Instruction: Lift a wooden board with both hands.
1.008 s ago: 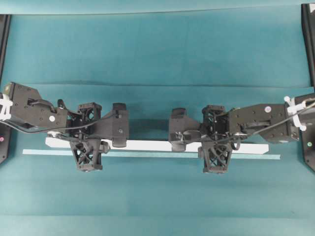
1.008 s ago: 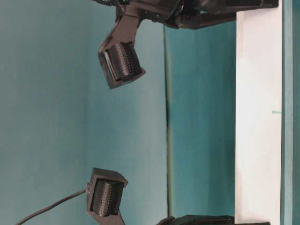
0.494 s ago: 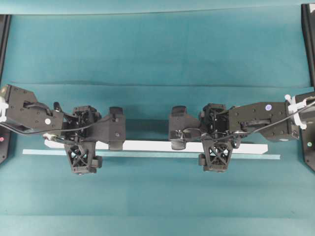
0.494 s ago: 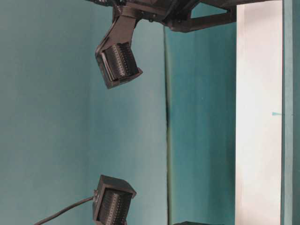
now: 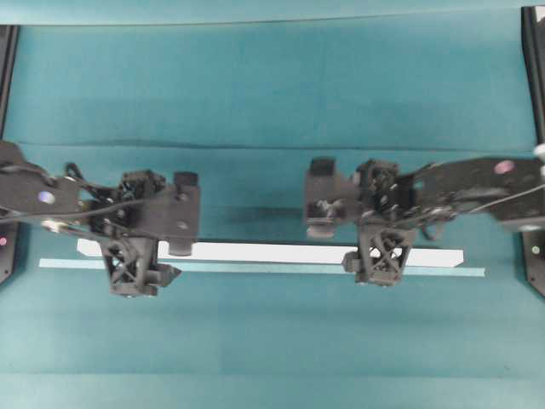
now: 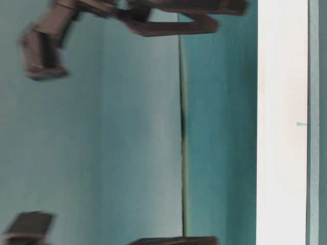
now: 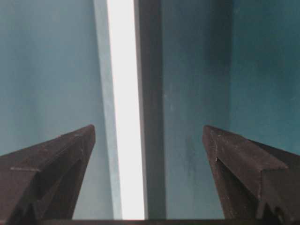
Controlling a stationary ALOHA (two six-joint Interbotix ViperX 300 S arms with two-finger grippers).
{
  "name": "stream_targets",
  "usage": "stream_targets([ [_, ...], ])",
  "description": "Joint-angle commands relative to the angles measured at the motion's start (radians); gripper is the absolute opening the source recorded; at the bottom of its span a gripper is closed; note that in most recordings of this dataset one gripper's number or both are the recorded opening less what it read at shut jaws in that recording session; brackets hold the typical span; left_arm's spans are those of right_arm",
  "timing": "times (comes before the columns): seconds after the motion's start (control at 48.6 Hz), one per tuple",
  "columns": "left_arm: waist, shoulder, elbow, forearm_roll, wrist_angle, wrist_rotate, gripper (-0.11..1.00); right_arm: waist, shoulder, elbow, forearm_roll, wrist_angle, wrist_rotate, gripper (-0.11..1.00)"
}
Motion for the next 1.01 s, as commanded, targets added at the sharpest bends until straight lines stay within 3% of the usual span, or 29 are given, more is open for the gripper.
stream_targets([
  [0.0, -0.002, -0.066, -0.011, 0.0, -0.003, 0.012, 0.98, 0.002, -0.049, -0.009, -0.002, -0.002, 0.006, 0.94],
  [0.412, -0.002, -0.272, -0.005, -0.002, -0.04, 0.026, 0.98, 0.002, -0.273, 0.025, -0.002, -0.02, 0.002, 0.94],
  [0.782, 0.0, -0.44, 0.048, 0.0, -0.104, 0.021, 0.98, 0.002, -0.509, 0.156, -0.002, -0.239, 0.003, 0.94],
  [0.988, 0.005, -0.508, 0.064, 0.0, -0.155, 0.017, 0.98, -0.002, -0.612, 0.196, -0.002, -0.235, 0.006, 0.94],
])
